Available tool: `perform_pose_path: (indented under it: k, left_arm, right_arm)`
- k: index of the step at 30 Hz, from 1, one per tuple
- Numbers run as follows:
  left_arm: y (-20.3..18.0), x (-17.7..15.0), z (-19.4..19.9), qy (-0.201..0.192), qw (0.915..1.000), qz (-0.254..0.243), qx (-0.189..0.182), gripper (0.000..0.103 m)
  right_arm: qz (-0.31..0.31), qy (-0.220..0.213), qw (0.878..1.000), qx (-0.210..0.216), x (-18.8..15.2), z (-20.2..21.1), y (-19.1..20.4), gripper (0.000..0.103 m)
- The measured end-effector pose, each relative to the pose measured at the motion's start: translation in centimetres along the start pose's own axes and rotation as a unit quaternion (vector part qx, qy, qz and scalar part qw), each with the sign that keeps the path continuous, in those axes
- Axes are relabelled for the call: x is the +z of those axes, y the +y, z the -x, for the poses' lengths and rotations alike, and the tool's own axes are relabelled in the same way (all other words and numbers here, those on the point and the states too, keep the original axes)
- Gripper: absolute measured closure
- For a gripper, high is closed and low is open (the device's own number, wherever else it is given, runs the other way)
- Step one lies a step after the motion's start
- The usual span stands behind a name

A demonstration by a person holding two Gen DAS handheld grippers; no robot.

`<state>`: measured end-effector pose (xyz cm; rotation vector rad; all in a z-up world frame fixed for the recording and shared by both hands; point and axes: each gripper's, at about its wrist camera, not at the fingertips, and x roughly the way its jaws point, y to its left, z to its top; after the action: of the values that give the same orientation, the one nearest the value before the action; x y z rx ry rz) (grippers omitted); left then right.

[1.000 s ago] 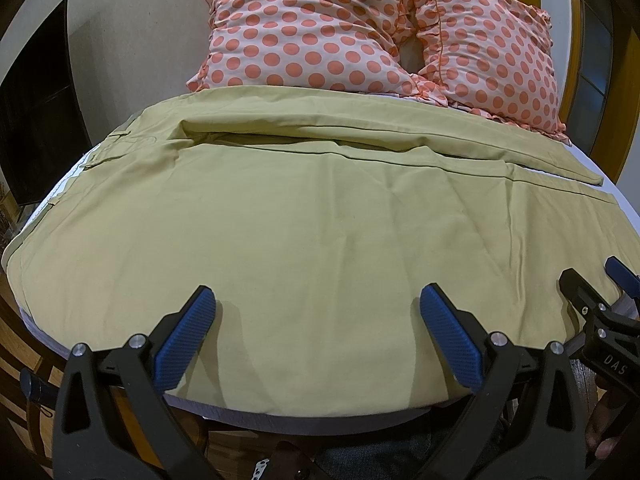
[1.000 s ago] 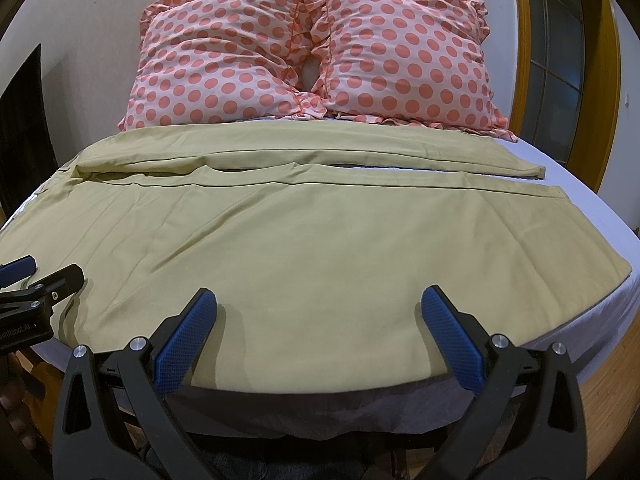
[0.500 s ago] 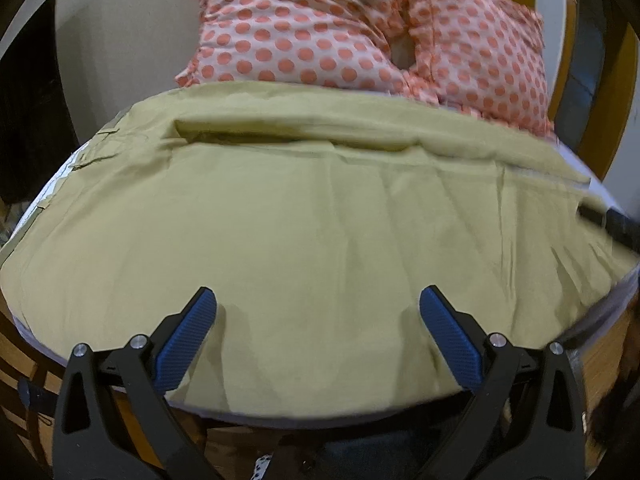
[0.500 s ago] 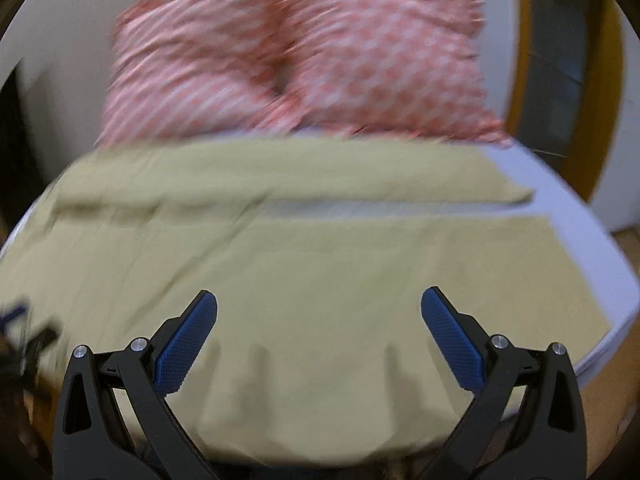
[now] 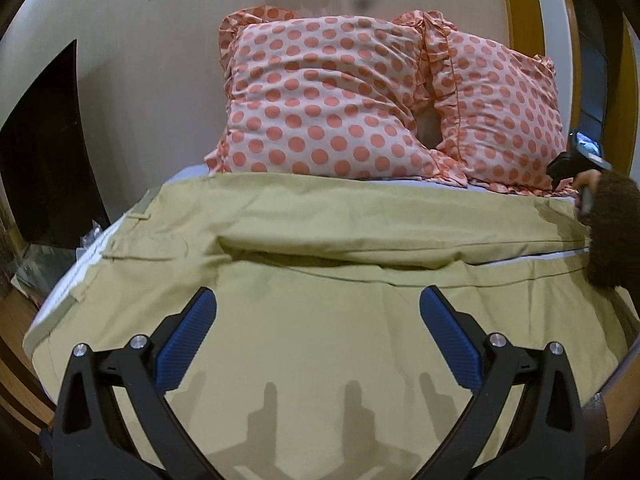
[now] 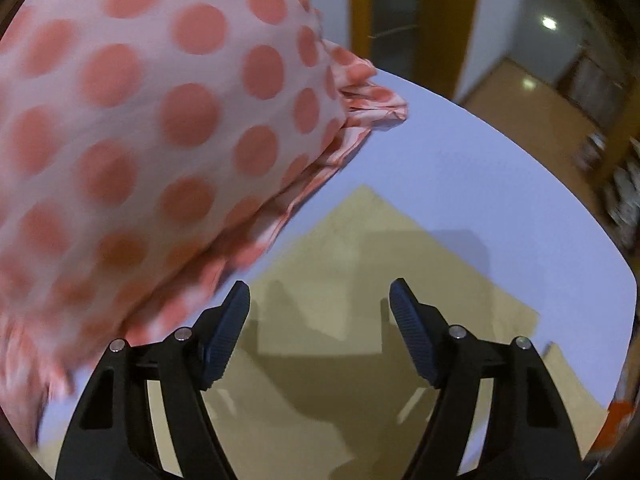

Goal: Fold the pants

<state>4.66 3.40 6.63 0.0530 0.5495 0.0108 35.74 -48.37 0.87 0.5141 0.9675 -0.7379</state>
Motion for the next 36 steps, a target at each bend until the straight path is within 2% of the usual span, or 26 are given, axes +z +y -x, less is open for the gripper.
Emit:
perform_pose_path:
  k: [3,6,8,9,11,13,15,17,18,20,23,27,29,31,32,34,36]
  left_arm:
    - [0.3,0.2,-0.8,0.0,1.0,-0.007,0.007,0.002]
    - [0.4,0.2,-1.8,0.007,0.9999,-0.009,0.007,0.002]
    - [0.5,0.2,-2.3,0.008,0.9999,-0.007,0.006,0.002]
    - [0.6,0.3,-2.4,0.008,0.9999,-0.004,0.005,0.002]
    - [0.8,0.4,-2.5,0.006,1.0,0.001,0.005,0.002]
    - [1.0,0.5,-2.5,0.003,0.9999,0.008,0.006,0.002]
    - [1.3,0.5,-2.5,0.004,0.9998,0.015,0.008,0.002]
    - [1.5,0.6,-2.3,0.004,0.9998,0.019,0.009,0.002]
    - [1.6,0.5,-2.1,0.003,0.9997,0.02,0.01,0.002]
    - [1.8,0.5,-1.6,0.0,0.9996,0.022,0.017,0.002]
    - [2.2,0.5,-1.0,-0.006,0.9994,0.025,0.022,0.002]
    - [2.9,0.4,-0.3,-0.013,0.9991,0.036,0.017,0.002]
    - [3.5,0.6,-0.1,-0.013,0.9987,0.049,-0.002,0.002]
    - [4.3,0.9,0.1,-0.015,0.9968,0.07,-0.035,0.002]
    - [4.8,1.1,0.2,-0.018,0.9947,0.085,-0.054,0.002]
    - [5.6,1.6,0.0,-0.022,0.9903,0.107,-0.086,0.002]
    - [6.0,2.4,-0.8,-0.012,0.9879,0.116,-0.103,0.002]
  right_arm:
    - [-0.015,0.024,0.999,-0.032,1.2,-3.3,1.3,0.028]
    - [0.007,-0.012,0.998,-0.058,1.2,-4.0,2.2,0.031]
    - [0.02,-0.026,0.999,-0.02,1.0,-4.4,1.9,0.049]
    - [0.022,-0.031,0.999,-0.019,0.8,-4.4,1.7,0.054]
    - [0.014,-0.043,0.999,-0.005,0.7,-4.8,0.6,0.075]
    - [0.005,-0.057,0.998,0.009,0.9,-5.3,-0.9,0.086]
    - [-0.006,-0.062,0.998,0.029,0.8,-5.4,-1.8,0.089]
    - [-0.031,-0.061,0.996,0.062,1.3,-5.7,-3.9,0.096]
    - [-0.058,-0.053,0.992,0.102,1.4,-6.0,-5.0,0.098]
    - [-0.103,-0.052,0.98,0.162,1.8,-5.9,-7.4,0.099]
    - [-0.132,-0.076,0.953,0.261,1.1,-4.1,-11.2,0.099]
    - [-0.13,-0.1,0.914,0.37,-3.1,1.6,-17.0,0.099]
    - [-0.136,-0.102,0.896,0.411,-7.2,4.3,-21.5,0.099]
    - [-0.143,-0.092,0.895,0.412,-13.2,9.5,-23.0,0.099]
    - [-0.149,-0.081,0.898,0.406,-15.0,9.9,-24.3,0.099]
    - [-0.163,-0.029,0.906,0.39,-18.2,9.0,-26.2,0.099]
    - [-0.175,0.033,0.902,0.392,-19.4,7.4,-26.6,0.096]
